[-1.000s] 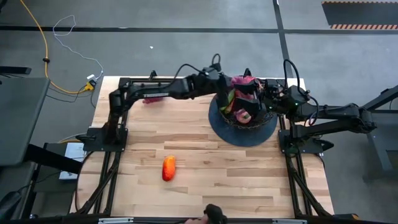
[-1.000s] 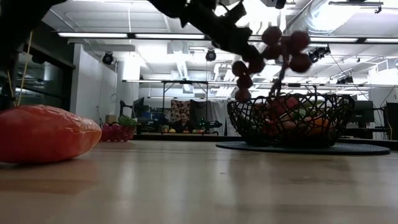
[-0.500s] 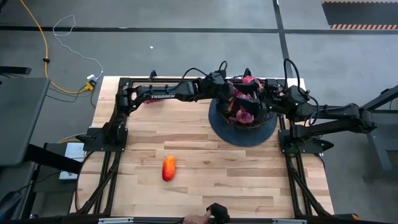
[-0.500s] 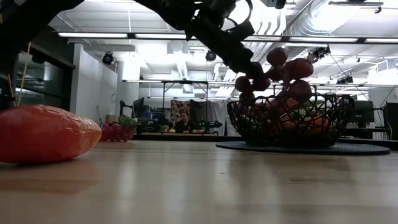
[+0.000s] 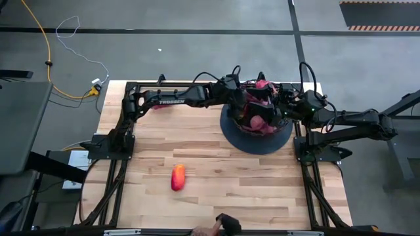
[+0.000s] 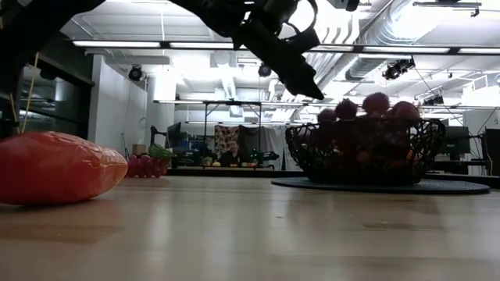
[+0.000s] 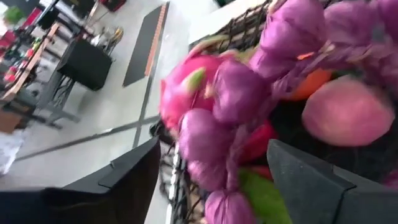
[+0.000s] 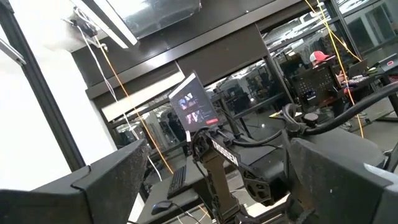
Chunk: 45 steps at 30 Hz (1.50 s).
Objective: Build produce basket
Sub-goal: Put the mango into the wire basket
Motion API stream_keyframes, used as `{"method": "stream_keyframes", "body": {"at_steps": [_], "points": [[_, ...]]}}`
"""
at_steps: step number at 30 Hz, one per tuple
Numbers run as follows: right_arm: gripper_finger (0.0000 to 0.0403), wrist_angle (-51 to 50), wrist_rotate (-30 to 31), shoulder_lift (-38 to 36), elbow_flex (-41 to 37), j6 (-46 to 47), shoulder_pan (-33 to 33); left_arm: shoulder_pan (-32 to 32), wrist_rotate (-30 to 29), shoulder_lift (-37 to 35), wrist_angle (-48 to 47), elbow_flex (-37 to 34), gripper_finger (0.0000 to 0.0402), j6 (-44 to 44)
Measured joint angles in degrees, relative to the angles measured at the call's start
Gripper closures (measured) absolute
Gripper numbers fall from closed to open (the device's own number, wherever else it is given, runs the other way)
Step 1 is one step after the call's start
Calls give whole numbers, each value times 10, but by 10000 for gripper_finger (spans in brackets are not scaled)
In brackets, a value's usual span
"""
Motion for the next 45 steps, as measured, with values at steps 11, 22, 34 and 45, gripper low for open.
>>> {"method": "stream_keyframes", "body": {"at_steps": [11,22,34,45], "points": [[20,0,0,0,0,-8,0,7,-51,-122,-140,0,112,-16],[20,-21,0,0,0,-16,0,80,179,-414,-182,-158,112,-310],[20,-30,0,0,0,-16,0,14,170,-806,74,-538,112,-489],[20,-30,0,0,0,-16,0,3,115,-930,86,-621,112,-530]]}}
